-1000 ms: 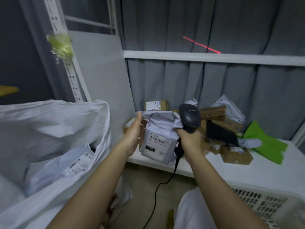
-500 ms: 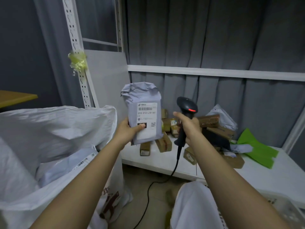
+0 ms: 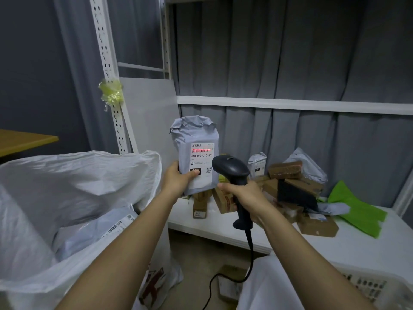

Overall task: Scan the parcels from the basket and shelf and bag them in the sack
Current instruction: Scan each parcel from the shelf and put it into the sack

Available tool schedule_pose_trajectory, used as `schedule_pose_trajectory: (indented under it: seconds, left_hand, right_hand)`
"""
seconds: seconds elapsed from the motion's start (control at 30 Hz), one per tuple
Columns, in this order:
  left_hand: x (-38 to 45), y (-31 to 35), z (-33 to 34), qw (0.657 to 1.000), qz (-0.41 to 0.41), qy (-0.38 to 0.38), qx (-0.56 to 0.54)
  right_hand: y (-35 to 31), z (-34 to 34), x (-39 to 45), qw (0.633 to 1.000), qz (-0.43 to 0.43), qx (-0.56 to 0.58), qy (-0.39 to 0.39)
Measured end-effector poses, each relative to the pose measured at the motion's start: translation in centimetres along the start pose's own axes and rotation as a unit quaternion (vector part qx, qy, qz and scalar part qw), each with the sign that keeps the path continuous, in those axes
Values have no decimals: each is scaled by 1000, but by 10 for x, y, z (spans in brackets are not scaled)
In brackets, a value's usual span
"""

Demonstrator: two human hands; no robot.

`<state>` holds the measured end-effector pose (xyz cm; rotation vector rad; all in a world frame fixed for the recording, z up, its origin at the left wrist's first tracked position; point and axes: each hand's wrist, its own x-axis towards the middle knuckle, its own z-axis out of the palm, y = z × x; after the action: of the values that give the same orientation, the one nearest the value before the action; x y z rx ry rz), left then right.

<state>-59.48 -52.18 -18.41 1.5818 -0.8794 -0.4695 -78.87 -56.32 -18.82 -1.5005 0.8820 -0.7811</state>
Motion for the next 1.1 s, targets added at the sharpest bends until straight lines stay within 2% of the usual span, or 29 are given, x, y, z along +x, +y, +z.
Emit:
schedule_pose_trajectory:
  seconds: [0.1, 0.47, 0.6, 0.73, 0.9, 1.0, 1.1]
  left_hand:
    - [3, -2, 1, 1000, 2, 7, -5]
    - [1, -8, -5, 1000, 11, 0, -20]
    - [-1, -9, -11, 999, 17, 11, -38]
    - [-9, -2, -31, 992, 52, 51, -105]
    - [-18, 13, -87, 966, 96, 161, -177]
    - [-18, 11, -136, 956, 121, 251, -88]
    - [-13, -10, -193, 932, 143, 320, 97]
  right_hand:
    - [1, 2, 3, 1000, 5, 7, -20]
    - [-1, 6, 3, 1000, -10, -24, -12]
    - [-2, 12, 4, 1000, -12, 10, -19]
    - [-5, 25, 6, 998, -37, 57, -6]
    - [-12, 63, 25, 996, -21, 83, 24]
    - [-16, 90, 36, 996, -7, 91, 6]
    - [-7, 111, 49, 996, 18, 91, -2]
